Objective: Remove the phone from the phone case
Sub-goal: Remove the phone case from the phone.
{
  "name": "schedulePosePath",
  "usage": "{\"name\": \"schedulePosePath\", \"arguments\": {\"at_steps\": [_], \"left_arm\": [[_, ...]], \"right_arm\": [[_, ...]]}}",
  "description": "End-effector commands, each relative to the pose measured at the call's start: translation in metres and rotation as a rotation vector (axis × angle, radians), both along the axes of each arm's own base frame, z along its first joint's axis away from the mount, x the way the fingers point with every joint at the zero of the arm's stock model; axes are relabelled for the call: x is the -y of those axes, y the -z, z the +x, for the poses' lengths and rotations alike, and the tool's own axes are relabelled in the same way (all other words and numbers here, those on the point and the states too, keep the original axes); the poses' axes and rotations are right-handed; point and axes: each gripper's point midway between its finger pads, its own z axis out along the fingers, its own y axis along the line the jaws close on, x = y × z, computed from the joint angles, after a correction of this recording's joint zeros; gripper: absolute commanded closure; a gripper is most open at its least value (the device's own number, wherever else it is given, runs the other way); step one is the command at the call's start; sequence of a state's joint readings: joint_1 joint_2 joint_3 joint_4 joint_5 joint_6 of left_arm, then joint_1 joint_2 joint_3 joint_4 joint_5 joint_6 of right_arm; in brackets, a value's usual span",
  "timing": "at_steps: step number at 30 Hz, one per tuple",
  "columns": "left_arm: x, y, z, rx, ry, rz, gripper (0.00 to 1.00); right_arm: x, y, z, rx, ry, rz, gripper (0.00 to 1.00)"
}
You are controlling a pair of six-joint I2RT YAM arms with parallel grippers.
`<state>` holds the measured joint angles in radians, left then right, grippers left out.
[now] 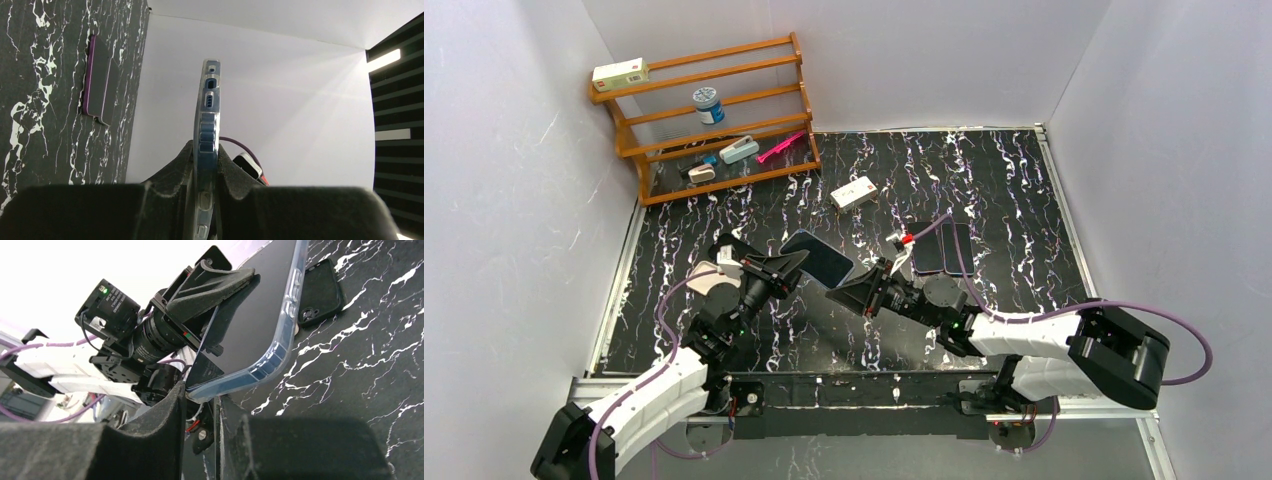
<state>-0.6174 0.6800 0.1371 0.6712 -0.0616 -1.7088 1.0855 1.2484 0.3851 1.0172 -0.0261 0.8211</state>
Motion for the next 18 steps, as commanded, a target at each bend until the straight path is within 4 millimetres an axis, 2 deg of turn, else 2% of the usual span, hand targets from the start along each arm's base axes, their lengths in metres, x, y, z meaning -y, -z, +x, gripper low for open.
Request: {"name": "schedulePosePath", "arguments": {"at_steps": [1, 10, 18], "left_arm": [[0.013, -0.03, -0.017, 0.045, 0.11, -0.087, 1.0], [0.016, -0.056, -0.023, 0.088, 0.147, -0.126, 1.0], [0.017, -0.065, -0.024, 0.109, 0.155, -0.135, 1.0]], "right_arm": [[0.009, 0.019, 0.016, 0.18, 0.011, -0.111, 0.99], [0.018, 0.052, 0.026, 0.232, -0.003, -0.2, 0.99], [0.02, 0.077, 0.03, 0.31, -0.033, -0.351, 0.99]]}}
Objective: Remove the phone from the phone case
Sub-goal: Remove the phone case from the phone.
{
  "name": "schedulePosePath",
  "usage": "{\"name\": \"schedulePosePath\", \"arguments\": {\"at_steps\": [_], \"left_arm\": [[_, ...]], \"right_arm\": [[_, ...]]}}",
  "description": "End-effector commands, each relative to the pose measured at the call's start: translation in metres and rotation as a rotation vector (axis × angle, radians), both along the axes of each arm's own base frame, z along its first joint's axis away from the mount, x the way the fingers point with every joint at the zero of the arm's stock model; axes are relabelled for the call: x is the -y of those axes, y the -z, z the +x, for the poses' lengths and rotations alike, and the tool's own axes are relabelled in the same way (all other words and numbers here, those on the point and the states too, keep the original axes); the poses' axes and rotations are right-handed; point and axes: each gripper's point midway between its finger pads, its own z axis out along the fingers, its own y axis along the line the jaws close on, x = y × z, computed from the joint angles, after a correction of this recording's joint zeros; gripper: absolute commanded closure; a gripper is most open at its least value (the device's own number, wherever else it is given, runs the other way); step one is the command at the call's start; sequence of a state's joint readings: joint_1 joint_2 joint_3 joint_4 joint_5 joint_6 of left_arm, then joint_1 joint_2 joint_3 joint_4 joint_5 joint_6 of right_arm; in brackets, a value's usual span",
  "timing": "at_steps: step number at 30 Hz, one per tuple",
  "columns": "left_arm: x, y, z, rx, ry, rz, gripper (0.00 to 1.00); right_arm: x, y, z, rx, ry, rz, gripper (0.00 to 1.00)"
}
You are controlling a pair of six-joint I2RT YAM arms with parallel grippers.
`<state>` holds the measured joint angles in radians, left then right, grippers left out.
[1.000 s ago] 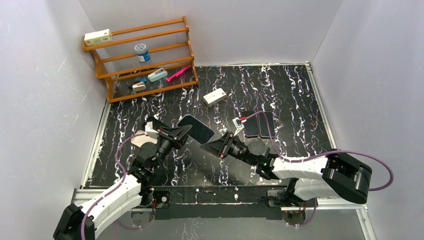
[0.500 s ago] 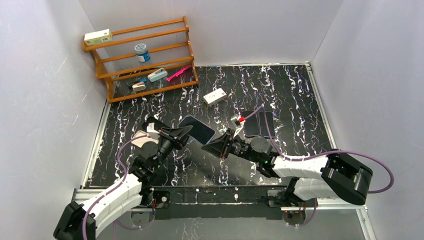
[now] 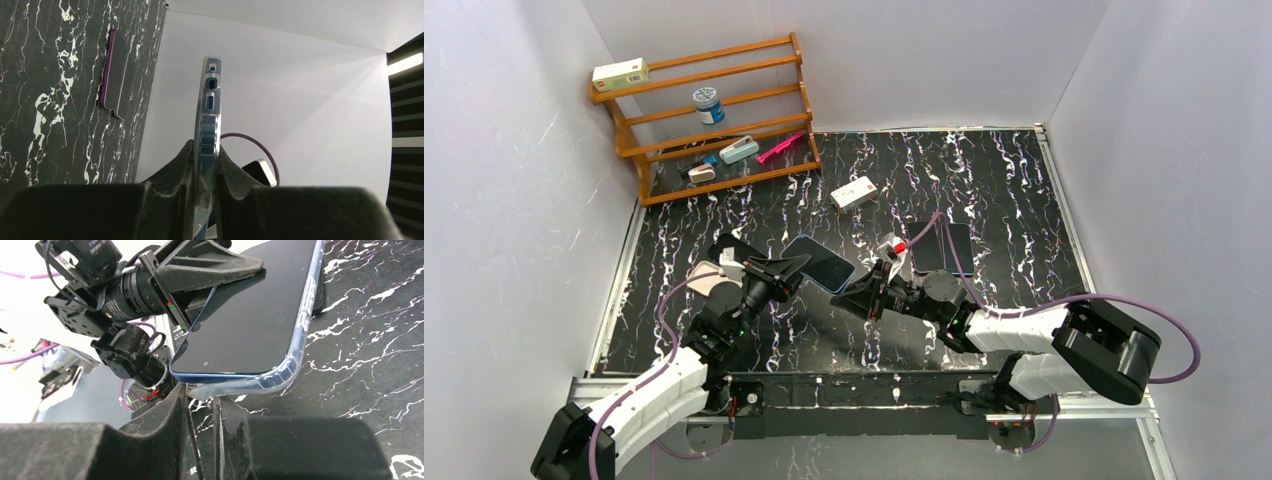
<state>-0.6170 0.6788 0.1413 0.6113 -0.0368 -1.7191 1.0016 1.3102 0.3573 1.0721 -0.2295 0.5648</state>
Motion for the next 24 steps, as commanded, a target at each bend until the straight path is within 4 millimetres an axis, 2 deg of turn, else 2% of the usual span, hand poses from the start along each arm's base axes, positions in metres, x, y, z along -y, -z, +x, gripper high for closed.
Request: {"name": "schedulePosePath", "arguments": {"at_steps": [1, 4, 8, 14, 18, 20, 24], "left_arm": [[0.013, -0.078, -0.021, 0.161, 0.124, -0.16, 1.0], [0.013, -0.077, -0.021, 0.17, 0.122, -0.148, 1.0], [0.016, -0.072, -0.019, 0.218, 0.121, -0.061, 1.0], [0.036, -0.043, -0.012, 0.228, 0.201, 0.135, 1.0], [0.052, -0.035, -0.009, 0.268, 0.288, 0.266, 1.0], [0.056, -0.028, -0.007, 0.275, 0.326, 0.363, 1.0], [0.055, -0.028, -0.006, 0.323, 0.381, 0.532, 1.0]], "right_arm": [[0.013, 0.05, 0.027, 0.094, 0.088, -0.228, 0.99], [0.014, 0.05, 0.027, 0.094, 0.083, -0.241, 0.99], [0.018, 0.039, 0.021, 0.051, 0.061, -0.208, 0.96], [0.039, 0.047, 0.008, -0.036, 0.024, -0.233, 0.61], [0.055, 0.049, -0.004, -0.079, 0.001, -0.241, 0.37], [0.062, 0.047, -0.009, -0.087, -0.015, -0.242, 0.33], [0.068, 0.029, -0.023, -0.053, -0.085, -0.213, 0.29]]}}
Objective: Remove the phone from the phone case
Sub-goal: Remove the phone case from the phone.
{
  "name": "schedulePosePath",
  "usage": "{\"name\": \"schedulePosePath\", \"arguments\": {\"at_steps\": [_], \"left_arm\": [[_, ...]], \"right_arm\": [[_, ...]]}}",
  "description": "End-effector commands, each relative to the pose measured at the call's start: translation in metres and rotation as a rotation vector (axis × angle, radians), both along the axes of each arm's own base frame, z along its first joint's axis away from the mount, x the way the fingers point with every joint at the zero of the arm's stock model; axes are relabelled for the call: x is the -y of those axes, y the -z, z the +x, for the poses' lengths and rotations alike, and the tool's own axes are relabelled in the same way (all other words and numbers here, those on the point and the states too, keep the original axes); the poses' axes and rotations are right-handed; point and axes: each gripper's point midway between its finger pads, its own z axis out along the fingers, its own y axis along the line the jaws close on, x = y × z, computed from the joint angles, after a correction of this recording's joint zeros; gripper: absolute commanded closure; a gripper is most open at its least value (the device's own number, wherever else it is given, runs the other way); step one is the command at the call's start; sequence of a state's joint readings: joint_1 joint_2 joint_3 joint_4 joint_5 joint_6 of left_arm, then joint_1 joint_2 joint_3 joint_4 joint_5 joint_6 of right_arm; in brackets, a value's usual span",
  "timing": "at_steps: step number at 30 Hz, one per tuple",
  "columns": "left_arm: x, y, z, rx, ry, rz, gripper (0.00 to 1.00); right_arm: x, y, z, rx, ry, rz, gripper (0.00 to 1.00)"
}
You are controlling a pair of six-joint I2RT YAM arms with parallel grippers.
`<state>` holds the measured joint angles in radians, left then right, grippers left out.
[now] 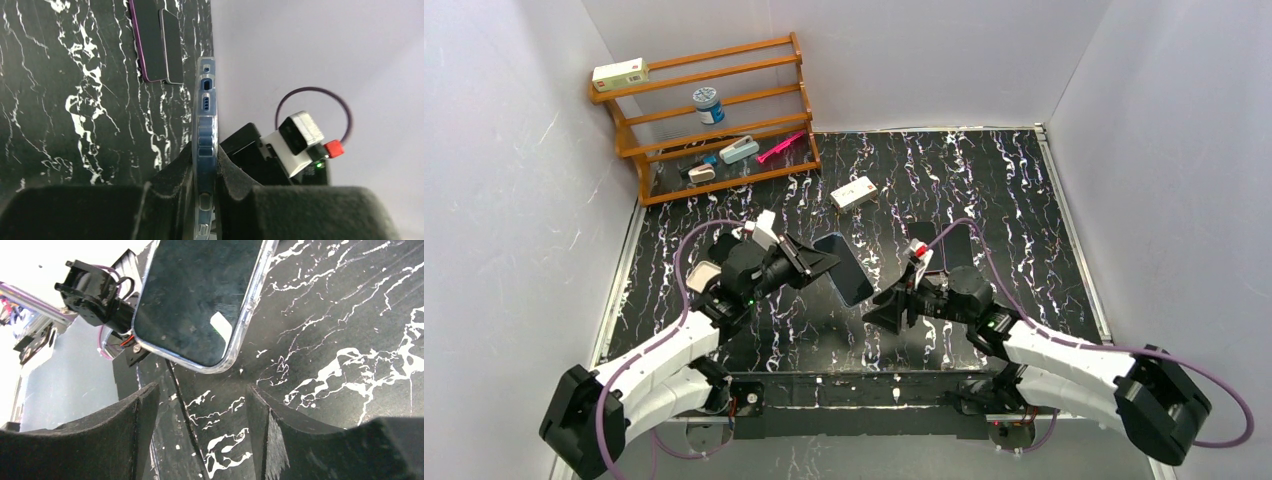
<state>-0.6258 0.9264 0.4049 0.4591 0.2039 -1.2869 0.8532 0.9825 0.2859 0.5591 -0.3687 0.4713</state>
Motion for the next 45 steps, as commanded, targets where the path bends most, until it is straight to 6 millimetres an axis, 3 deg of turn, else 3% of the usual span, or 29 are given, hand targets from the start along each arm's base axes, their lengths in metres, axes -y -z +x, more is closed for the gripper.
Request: {"name": "schedulePosePath", "arguments": {"at_steps": [1, 3, 9, 20, 35, 39, 45], "left_arm": [[0.004, -0.027, -0.005, 0.196, 0.133, 0.177, 1.0], [0.005, -0.027, -0.01, 0.211, 0.192, 0.236, 1.0], [0.014, -0.052, -0.028, 0.326, 0.35, 0.247, 1.0], [0.028, -0.079, -0.06, 0.405, 0.508, 0.06, 1.0], [0.025, -0.078, -0.066, 0.421, 0.529, 0.079, 1.0], [0.024, -0.078, -0.067, 0.423, 0.532, 0.075, 1.0], [0.025, -0.079, -0.069, 0.427, 0.541, 0.067, 1.0]], "right_arm": [[0.006, -0.016, -0.02, 0.017, -0.109, 0.018, 0.28], [0.007, -0.021, -0.025, 0.032, -0.144, 0.015, 0.28], [0.005, -0.04, -0.043, 0.065, -0.275, 0.077, 0.29], [-0.008, -0.067, -0.049, 0.084, -0.386, 0.148, 0.34], [-0.006, -0.092, -0.063, 0.112, -0.502, 0.222, 0.45], [-0.007, -0.094, -0.062, 0.116, -0.511, 0.226, 0.54], [-0.011, -0.089, -0.059, 0.099, -0.534, 0.216, 0.77]]}}
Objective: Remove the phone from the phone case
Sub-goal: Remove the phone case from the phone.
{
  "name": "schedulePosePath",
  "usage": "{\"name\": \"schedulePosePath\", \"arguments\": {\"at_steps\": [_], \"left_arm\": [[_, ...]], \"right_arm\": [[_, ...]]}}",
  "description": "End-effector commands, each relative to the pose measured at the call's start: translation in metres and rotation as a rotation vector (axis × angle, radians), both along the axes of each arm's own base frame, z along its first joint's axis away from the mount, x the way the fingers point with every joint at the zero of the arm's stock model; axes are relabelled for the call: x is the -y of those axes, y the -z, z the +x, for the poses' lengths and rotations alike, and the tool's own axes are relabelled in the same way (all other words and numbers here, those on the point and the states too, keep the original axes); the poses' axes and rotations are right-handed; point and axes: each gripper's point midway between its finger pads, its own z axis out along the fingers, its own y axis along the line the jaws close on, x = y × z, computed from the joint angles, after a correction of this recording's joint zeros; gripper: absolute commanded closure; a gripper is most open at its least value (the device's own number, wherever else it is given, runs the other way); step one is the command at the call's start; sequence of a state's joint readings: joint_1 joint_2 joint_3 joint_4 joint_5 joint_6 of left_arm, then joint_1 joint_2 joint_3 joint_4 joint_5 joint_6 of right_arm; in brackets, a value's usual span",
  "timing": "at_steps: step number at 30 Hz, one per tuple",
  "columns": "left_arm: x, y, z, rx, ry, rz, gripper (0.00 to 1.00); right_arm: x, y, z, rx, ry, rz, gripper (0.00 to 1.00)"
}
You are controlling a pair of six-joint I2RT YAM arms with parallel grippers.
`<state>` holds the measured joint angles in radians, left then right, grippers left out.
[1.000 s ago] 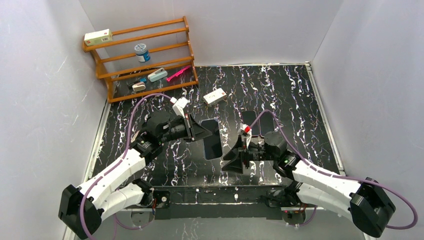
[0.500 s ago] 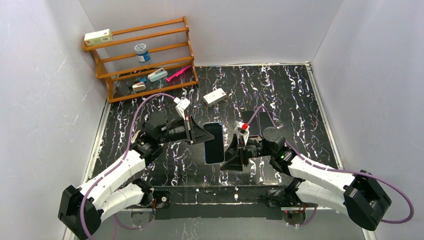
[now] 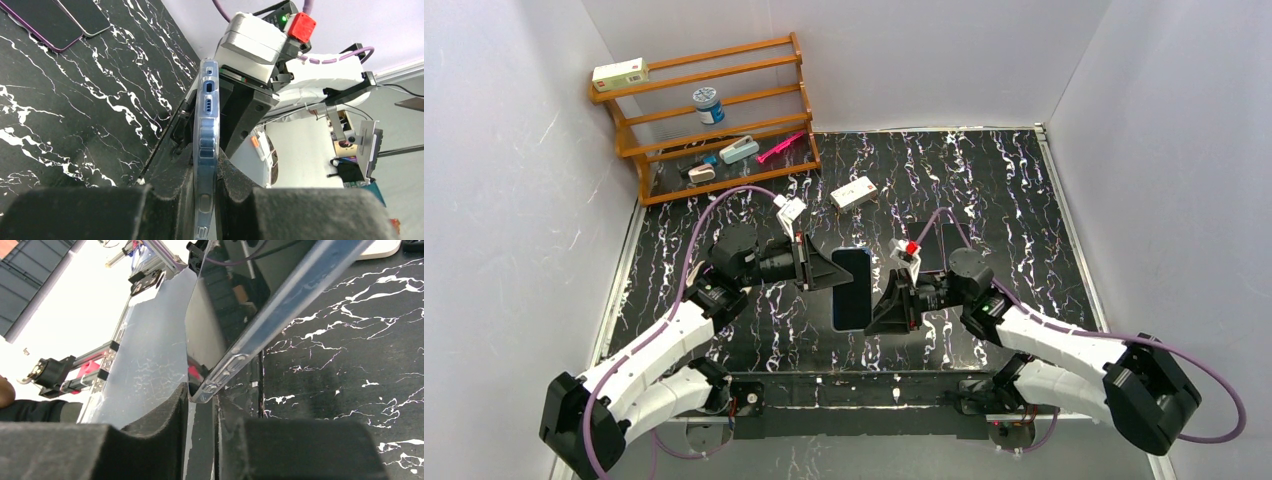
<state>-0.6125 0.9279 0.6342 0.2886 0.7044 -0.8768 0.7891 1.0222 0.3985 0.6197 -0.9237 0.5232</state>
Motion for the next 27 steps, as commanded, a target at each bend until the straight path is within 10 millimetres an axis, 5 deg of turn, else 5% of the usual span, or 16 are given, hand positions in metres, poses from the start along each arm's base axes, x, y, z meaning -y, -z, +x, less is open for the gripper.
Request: {"name": "schedulePosePath", "arguments": {"at_steps": [1, 8, 18, 27], "left_arm": [[-0.001, -0.016, -0.004, 0.057, 0.017, -0.045, 1.0], [-0.002, -0.022, -0.01, 0.025, 0.019, -0.103, 1.0], [-0.003, -0.027, -0.021, -0.053, 0.029, -0.202, 1.0], [-0.003, -0.033, -0.026, -0.068, 0.039, -0.227, 1.0]], "right_arm": [[-0.007, -0.031, 0.004, 0.1, -0.045, 0.094, 0.8], [-0.012, -0.02, 0.014, 0.217, -0.055, 0.073, 0.99], [-0.024, -0.006, 0.043, 0.463, -0.066, 0.004, 0.99], [-0.03, -0.02, 0.07, 0.699, -0.022, -0.005, 0.99]]}}
